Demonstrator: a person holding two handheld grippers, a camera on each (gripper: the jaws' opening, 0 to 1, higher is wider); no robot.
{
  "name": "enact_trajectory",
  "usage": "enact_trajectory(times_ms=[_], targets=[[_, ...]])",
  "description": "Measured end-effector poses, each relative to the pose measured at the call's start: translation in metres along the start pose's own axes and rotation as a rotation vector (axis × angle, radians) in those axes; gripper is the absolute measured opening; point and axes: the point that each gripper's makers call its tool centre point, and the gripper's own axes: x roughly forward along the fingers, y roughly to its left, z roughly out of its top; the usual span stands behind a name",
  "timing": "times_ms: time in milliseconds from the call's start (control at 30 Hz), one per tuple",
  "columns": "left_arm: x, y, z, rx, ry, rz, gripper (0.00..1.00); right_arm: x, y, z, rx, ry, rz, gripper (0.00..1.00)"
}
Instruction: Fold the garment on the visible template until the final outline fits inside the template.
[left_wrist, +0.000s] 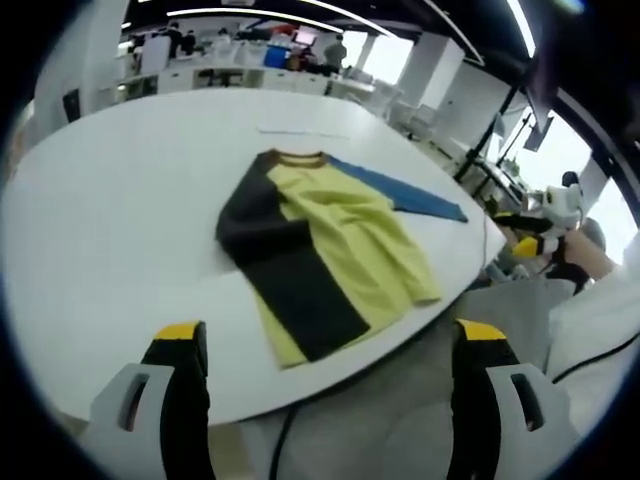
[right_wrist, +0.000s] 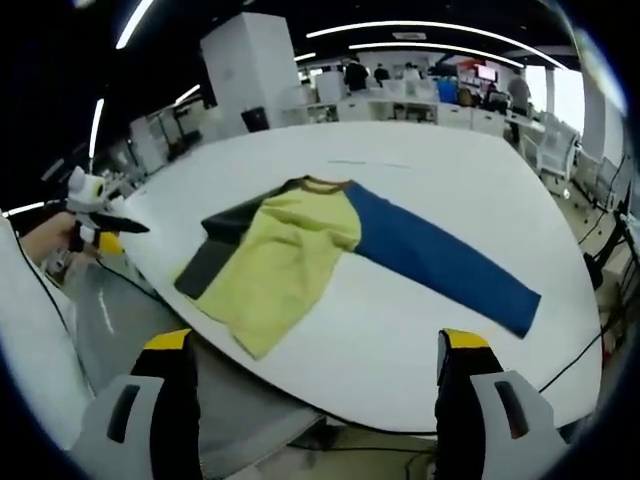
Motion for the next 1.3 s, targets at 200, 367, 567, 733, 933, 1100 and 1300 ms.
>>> enact_trajectory(times_ms=[200,367,567,733,933,1100,1300], targets=[[0.008,-0.007,-0.002,0.018,0.01,-0.012,0.96,0.001,-0.001,0.001,0.009,-0.005,-0.003,1.0],[0.02,-0.01,-0.006,0.042,0.033,-0.024,0.92,0.002,0.002,-0.001,0.017,-0.006,0.0,1.0],[0.036,-0.015,-0.017,0.094,0.076,-0.038,0.83,0.002,0.002,-0.004,0.033,-0.006,-0.003,1.0],[0.052,-0.016,-0.024,0.132,0.099,-0.056,0.74,0.002,0.0,-0.005,0.043,-0.008,-0.011,1.0],[0.068,-0.028,-0.031,0.162,0.123,-0.092,0.62,0.003,0.001,-0.007,0.055,-0.006,-0.013,1.0],[0.078,-0.033,-0.032,0.173,0.128,-0.106,0.53,0.004,0.002,-0.008,0.062,-0.003,-0.014,1.0],[0.088,-0.036,-0.039,0.211,0.154,-0.107,0.47,0.002,-0.001,-0.007,0.071,-0.009,-0.023,1.0]])
